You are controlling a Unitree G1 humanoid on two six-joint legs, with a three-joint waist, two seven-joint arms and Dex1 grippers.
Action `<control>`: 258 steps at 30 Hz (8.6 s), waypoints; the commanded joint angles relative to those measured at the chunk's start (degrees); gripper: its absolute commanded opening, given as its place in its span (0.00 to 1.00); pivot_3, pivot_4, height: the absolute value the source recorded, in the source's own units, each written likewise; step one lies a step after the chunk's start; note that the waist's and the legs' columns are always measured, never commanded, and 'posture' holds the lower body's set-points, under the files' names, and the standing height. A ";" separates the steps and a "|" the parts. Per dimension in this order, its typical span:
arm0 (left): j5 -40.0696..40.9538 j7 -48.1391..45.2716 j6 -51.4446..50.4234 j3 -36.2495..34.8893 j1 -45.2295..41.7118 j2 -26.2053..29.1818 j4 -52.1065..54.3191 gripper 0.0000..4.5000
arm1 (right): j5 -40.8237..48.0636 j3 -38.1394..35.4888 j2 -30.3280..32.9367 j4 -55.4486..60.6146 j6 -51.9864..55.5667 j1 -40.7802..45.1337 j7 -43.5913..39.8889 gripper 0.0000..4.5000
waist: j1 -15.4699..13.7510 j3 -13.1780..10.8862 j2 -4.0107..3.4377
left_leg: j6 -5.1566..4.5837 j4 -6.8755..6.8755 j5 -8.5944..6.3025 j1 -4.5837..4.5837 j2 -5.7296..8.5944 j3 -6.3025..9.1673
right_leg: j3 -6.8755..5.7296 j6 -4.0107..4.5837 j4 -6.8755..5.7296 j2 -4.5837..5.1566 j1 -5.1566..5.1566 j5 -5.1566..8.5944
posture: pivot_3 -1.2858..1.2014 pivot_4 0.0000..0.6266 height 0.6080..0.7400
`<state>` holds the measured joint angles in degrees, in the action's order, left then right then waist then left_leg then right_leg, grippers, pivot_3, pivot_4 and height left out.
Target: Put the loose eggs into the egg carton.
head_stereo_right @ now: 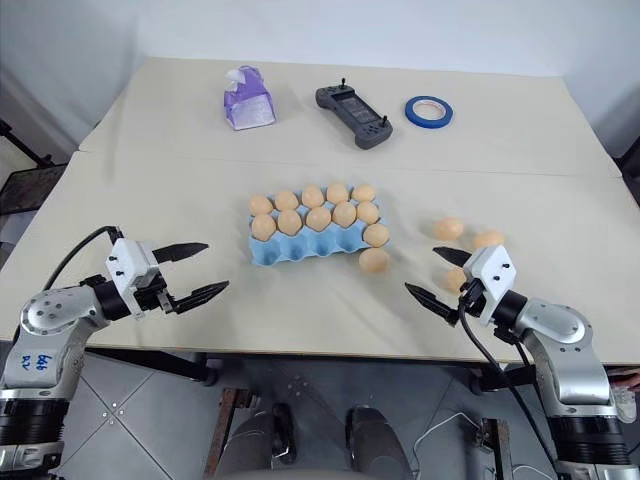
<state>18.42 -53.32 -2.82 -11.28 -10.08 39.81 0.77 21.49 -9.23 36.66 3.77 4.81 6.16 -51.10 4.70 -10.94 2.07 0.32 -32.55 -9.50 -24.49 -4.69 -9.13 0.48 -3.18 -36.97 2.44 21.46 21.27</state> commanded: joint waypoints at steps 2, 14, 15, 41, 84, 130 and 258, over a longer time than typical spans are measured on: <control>-0.38 -0.18 1.26 0.40 -0.95 0.32 0.16 0.91 | 0.50 -1.92 -1.10 -0.28 -1.18 -0.17 1.54 1.00 | 0.02 0.00 0.00 | 0.00 0.00 0.01 0.00 -0.01 0.01 | -0.01 0.01 -0.03 -0.02 0.01 0.01 | 0.52 0.24 1.00; 2.52 -5.48 -0.25 10.95 -5.22 -7.10 4.65 0.91 | 2.87 -16.03 -0.83 4.65 -0.97 -15.44 6.24 1.00 | -1.59 0.03 -0.05 | -0.06 -0.41 -0.05 0.00 -0.02 0.10 | -0.04 -0.02 -0.16 -0.04 -0.14 -0.01 | 0.52 0.24 1.00; 2.38 -5.90 0.01 11.56 -5.71 -7.57 4.23 0.91 | 2.49 -16.29 -1.03 4.46 -1.63 -16.10 6.47 1.00 | -1.57 0.03 -0.05 | -0.08 -0.44 -0.06 0.00 -0.02 0.11 | -0.05 -0.04 -0.16 -0.04 -0.18 -0.02 | 0.52 0.24 1.00; 2.33 -8.06 2.81 12.56 -7.63 -8.93 3.00 0.91 | -3.27 -4.10 -0.64 -23.98 -9.14 5.09 -2.40 0.49 | -1.38 0.02 -0.14 | -0.23 -0.65 -0.09 0.29 -0.01 0.20 | -0.12 -0.11 -0.11 -0.03 -0.62 -0.13 | 0.52 0.24 1.00; 0.62 0.60 0.42 11.89 -3.16 -9.93 5.27 0.91 | 0.04 -10.44 -9.83 6.26 5.43 -1.28 14.46 0.99 | -1.81 0.00 -0.18 | -0.13 -0.67 -0.04 -0.41 0.01 0.31 | -0.24 0.00 -0.41 0.01 0.10 -0.06 | 0.52 0.24 1.00; 2.08 3.79 -3.14 7.75 -1.18 -10.80 8.72 1.00 | -10.80 -7.13 -4.58 -55.76 -21.77 30.78 16.62 0.50 | 0.13 -0.01 -0.25 | -0.16 -1.04 0.06 0.04 0.00 0.28 | -0.05 -0.13 -0.65 -0.09 -0.28 -0.12 | 0.52 0.24 1.00; 5.17 12.53 -2.88 -3.13 13.21 -9.99 14.74 1.00 | -12.07 20.80 -28.83 -14.96 1.73 35.01 6.93 0.99 | 0.23 -0.06 -0.32 | 0.09 -0.54 0.20 -0.83 -0.02 0.28 | -0.15 0.18 -0.90 -0.04 0.92 -0.03 | 0.52 0.24 1.00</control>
<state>22.75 -41.02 -6.19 -13.54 3.20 29.64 13.23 7.50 13.47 6.88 -15.48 7.41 41.45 -42.91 4.93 -11.00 1.75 0.40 -33.09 -9.30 -25.32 -4.70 -8.84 0.32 -3.00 -37.86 2.40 22.36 21.24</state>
